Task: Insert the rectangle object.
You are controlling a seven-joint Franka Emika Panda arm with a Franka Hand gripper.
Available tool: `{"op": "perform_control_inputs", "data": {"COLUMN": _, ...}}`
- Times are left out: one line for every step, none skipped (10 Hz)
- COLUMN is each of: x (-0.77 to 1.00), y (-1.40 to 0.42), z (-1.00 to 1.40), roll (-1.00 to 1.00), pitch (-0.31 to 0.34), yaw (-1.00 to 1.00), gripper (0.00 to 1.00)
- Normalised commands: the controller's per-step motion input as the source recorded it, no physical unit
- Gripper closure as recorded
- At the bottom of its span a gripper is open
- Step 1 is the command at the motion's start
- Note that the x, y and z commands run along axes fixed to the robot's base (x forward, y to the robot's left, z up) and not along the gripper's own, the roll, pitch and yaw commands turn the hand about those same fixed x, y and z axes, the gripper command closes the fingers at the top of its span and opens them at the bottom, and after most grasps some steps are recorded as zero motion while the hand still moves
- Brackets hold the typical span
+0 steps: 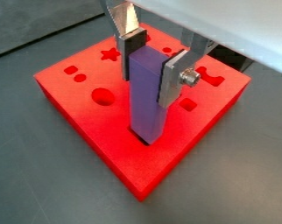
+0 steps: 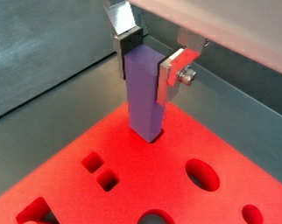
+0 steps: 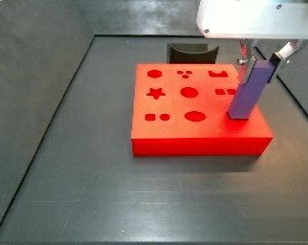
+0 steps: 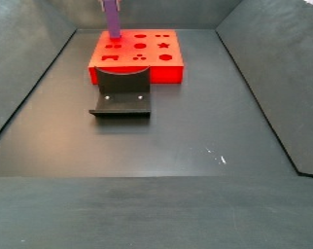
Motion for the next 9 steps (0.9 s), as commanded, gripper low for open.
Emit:
{"op": "perform_control_inputs", "data": {"x": -0.08, "y": 0.00, "z": -0.20, "roll": -0.06, "pitch": -0.016, "yaw": 0.04, "gripper": 1.00}}
{"op": "perform_control_inputs", "data": {"x": 0.00, "y": -0.06, "z": -0.15, "roll": -0.01, "pitch": 0.000, "yaw": 0.09, "gripper": 1.00}}
{"op": "perform_control_inputs", "data": {"x": 0.00, "y": 0.00, "z": -0.22, "roll": -0.04, "pitch": -0.003, "yaw": 0.07, "gripper": 1.00}}
{"op": "perform_control_inputs", "data": {"x": 0.00, "y": 0.00, "z": -0.42, "roll": -0.08, "pitch": -0.034, "yaw": 0.03, "gripper": 1.00}}
{"op": "perform_control_inputs", "data": {"x": 0.01, "y": 0.01, "z": -0.74, "roll": -0.04, "pitch": -0.014, "yaw": 0.00, "gripper": 1.00}}
{"op": "perform_control_inputs", "data": {"x": 0.00, "y": 0.00, "z": -0.97, "roll": -0.03, "pitch": -0.059, "yaw": 0.00, "gripper": 1.00}}
{"op": "perform_control_inputs", "data": {"x": 0.04, "y": 0.00, "z": -1.00, "roll": -0.02, "pitch": -0.090, "yaw": 0.00, "gripper": 1.00}}
{"op": "perform_control_inputs", "data": {"x": 0.01, "y": 0.00, "z": -0.95, "roll": -0.01, "pitch": -0.120, "yaw": 0.00, "gripper": 1.00}}
{"op": "perform_control_inputs", "data": {"x": -0.02, "y": 0.00, "z": -0.69, "roll": -0.04, "pitch": -0.123, "yaw": 0.01, "gripper": 1.00}}
